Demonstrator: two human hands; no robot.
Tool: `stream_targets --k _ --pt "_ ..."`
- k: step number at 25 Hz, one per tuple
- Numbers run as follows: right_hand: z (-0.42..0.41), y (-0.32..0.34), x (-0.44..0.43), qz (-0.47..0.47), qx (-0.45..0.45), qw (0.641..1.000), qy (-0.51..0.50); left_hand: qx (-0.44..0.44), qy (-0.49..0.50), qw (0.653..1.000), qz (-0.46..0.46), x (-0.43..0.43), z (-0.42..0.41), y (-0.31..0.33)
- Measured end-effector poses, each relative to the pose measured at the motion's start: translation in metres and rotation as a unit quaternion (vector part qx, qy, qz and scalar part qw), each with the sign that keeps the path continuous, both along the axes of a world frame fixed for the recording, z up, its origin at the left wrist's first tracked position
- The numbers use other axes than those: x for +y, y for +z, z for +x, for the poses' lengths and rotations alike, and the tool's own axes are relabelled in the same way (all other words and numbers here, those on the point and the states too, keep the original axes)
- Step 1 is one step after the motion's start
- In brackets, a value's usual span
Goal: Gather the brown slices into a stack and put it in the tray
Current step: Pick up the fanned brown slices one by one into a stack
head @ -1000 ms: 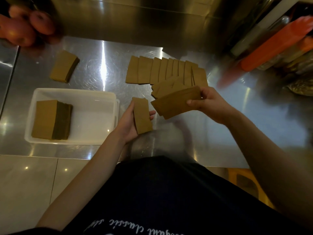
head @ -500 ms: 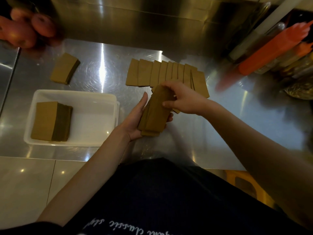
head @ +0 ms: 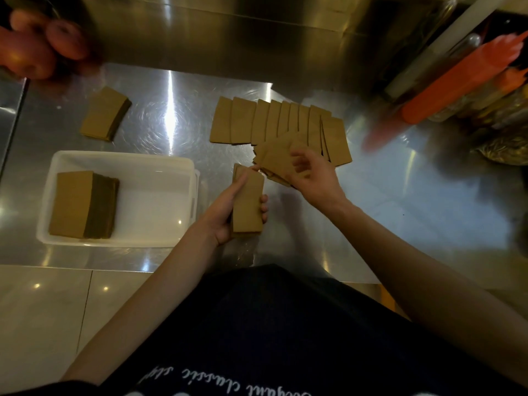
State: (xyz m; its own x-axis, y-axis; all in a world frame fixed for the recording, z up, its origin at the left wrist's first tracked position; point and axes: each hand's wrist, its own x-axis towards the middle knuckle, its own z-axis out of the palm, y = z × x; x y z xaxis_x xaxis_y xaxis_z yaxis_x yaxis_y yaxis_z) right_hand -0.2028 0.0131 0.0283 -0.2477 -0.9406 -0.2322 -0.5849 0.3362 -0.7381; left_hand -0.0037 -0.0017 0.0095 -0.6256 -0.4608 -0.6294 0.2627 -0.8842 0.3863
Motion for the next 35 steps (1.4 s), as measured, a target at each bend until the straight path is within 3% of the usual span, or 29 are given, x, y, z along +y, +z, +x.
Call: stream_targets --k 2,6,15,18,22,25,29,35 --pt "-0.013 -0.016 0.009 0.065 -0.034 0.993 -0.095 -0.008 0.034 0.999 0.025 0.0 0.004 -0.005" --pt "-0.017 -0.039 0.013 0.105 -0.033 0.981 -0.163 -0.03 0.084 0.995 0.04 -0.001 0.006 -0.011" --pt "-0.002 -0.063 -0.008 0.164 0.111 0.963 -0.184 -0.053 0.098 0.994 0.021 0.001 0.016 -0.012" --pt "-0.005 -0.066 -0.002 0.135 0.044 0.973 -0.181 -0.053 0.098 0.994 0.018 0.002 0.017 -0.012" --pt "-0.015 -0.057 0.019 0.106 -0.131 0.976 -0.138 -0.05 0.09 0.995 0.014 0.002 0.014 -0.012" --pt "-0.038 -0.048 0.031 0.098 -0.168 0.976 -0.097 -0.051 0.083 0.995 0.018 0.002 0.013 -0.013" --pt "-0.074 -0.043 0.016 0.124 -0.132 0.975 -0.131 -0.053 0.084 0.995 0.017 0.003 0.014 -0.013" --pt "-0.075 -0.058 -0.002 0.132 0.076 0.984 -0.088 -0.045 0.091 0.995 0.018 0.003 0.015 -0.009"
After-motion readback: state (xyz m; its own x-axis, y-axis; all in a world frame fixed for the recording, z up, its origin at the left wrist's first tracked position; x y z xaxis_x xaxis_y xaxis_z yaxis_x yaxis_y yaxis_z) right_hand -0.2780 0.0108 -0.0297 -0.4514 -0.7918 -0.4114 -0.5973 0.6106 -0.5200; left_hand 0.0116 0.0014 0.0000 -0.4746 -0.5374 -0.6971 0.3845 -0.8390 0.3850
